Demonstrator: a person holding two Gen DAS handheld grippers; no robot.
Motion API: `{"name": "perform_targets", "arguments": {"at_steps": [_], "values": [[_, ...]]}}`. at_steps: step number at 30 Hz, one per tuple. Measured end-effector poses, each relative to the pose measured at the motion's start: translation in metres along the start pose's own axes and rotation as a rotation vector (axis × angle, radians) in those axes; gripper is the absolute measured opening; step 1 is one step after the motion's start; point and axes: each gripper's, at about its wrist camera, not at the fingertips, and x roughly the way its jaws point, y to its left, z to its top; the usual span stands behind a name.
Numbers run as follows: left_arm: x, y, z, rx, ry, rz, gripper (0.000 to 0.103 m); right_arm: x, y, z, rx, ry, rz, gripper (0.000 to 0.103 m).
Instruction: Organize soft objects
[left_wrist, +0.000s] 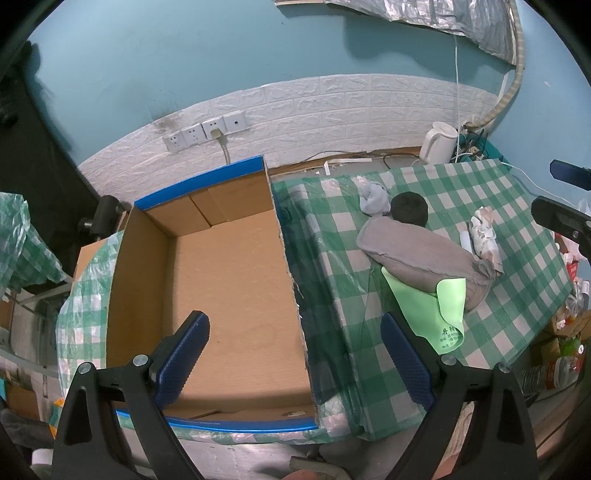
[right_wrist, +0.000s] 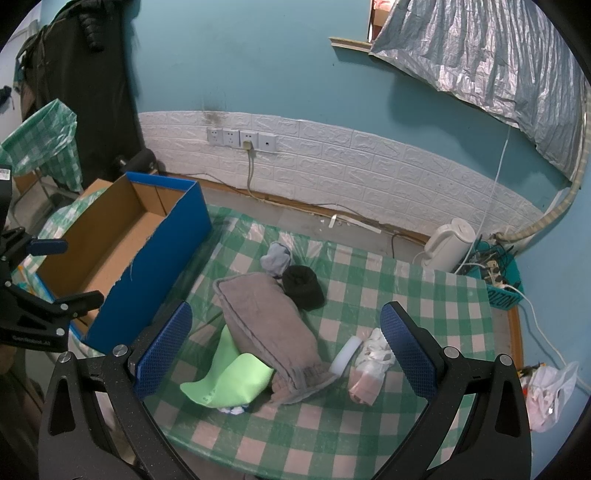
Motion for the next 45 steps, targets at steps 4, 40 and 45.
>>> {"name": "perform_targets", "arguments": {"at_steps": [4, 40, 45], "values": [[0.000, -0.001, 0.000, 0.003, 0.000, 0.003, 0.095, 0.000, 0.001, 0.000, -0.001, 0.001, -0.001, 0.101], [0.034, -0.040, 0.021, 0.042, 0.091, -0.072, 0.095, 0.016, -0.049, -0.019, 0.036, 0.078, -0.078, 0.101], [0.049, -0.044, 0.026, 0.021, 0.142, -0.099, 0.095, 0.028, -0.077, -0.026, 0.085, 0.126, -0.118, 0.101]]}}
